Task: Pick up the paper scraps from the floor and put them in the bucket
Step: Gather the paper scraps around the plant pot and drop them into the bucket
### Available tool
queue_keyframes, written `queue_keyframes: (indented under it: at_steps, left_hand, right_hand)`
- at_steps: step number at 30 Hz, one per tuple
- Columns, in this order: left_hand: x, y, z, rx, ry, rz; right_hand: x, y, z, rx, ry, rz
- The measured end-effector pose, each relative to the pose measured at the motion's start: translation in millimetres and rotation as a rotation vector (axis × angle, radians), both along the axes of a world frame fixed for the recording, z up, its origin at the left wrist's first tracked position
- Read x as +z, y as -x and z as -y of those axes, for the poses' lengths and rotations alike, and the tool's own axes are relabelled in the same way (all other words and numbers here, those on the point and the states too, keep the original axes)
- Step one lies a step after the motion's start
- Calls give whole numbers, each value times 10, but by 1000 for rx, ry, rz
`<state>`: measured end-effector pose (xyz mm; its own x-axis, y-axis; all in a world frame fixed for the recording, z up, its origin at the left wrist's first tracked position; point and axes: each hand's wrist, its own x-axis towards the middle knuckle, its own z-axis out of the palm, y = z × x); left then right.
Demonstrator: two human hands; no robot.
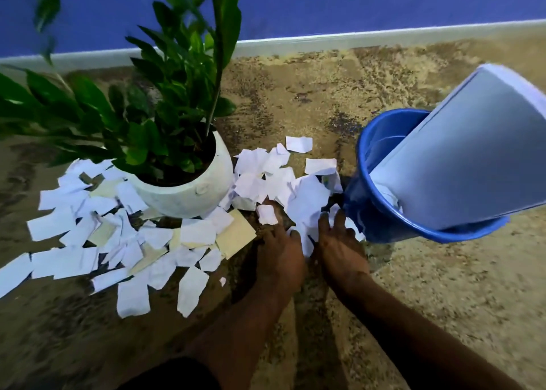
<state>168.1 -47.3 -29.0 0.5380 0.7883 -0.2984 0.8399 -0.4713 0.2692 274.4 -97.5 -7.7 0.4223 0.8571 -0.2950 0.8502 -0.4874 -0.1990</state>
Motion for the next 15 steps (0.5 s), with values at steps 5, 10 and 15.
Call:
queue_keyframes:
  at_steps: [5, 10, 15]
  left_hand:
    - [40, -24, -1, -25, 17, -69]
    - [44, -114, 1, 51, -28, -106]
    - [-8, -57, -81, 88, -33, 1]
  right_hand:
    - [-90, -58, -112, 41, 105, 250]
    - [-90, -106, -153, 63, 63, 254]
    - [103, -34, -164, 50, -43, 201]
